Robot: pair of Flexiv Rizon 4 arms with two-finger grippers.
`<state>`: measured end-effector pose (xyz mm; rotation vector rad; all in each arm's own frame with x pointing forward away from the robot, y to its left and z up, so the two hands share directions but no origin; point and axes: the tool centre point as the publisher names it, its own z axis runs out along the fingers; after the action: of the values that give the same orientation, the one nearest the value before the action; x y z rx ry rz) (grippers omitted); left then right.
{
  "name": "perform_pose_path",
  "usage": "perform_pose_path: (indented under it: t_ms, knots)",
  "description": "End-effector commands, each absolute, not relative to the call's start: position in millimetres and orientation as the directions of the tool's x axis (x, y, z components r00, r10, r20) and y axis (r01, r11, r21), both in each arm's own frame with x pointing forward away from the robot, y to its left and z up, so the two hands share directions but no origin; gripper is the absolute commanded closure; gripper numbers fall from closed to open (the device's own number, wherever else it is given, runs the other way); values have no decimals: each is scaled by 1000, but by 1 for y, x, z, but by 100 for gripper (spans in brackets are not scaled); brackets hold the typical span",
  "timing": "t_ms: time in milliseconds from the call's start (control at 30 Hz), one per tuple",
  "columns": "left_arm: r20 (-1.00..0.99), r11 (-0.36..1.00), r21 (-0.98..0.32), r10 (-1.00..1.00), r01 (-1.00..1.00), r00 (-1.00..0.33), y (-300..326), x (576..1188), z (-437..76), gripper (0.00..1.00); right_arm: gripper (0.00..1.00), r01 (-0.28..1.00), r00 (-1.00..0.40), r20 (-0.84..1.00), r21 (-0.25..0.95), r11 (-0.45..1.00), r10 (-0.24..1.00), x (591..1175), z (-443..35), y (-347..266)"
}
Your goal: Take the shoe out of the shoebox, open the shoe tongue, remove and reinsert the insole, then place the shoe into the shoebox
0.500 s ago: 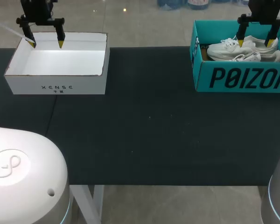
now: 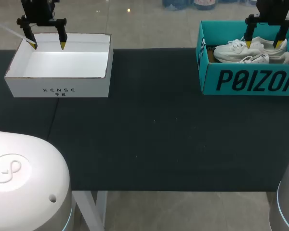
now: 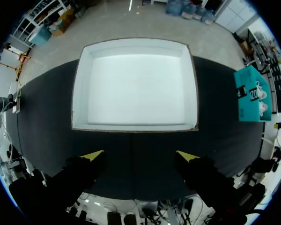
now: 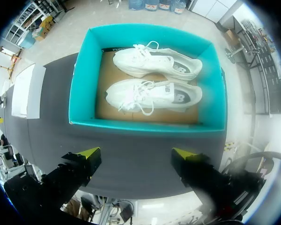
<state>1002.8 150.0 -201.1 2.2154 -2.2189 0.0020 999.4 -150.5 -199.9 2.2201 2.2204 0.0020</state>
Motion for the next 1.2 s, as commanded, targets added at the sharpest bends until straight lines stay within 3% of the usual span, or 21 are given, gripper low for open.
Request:
perform_pose_path:
  t_ms: [33,767,1033,1200]
  knots:
    - [2,1,3,-1000,-1000,-1,150,1002,-200,0,0,1000,0,0,1,0,1000,999,-200,-150]
    - [2,1,3,-1000,-1000,-1,150,1002,-200,0,0,1000,9,-11,1,-9,1000,1002,-201,-153]
    - [2,1,3,-1000,-1000,-1,150,1002,-200,0,0,995,97,-52,-29,-99,994,1024,-220,-213]
    - [2,1,3,-1000,-1000,-1,150,1002,-200,0,0,992,127,-70,18,-126,989,1028,-230,-242]
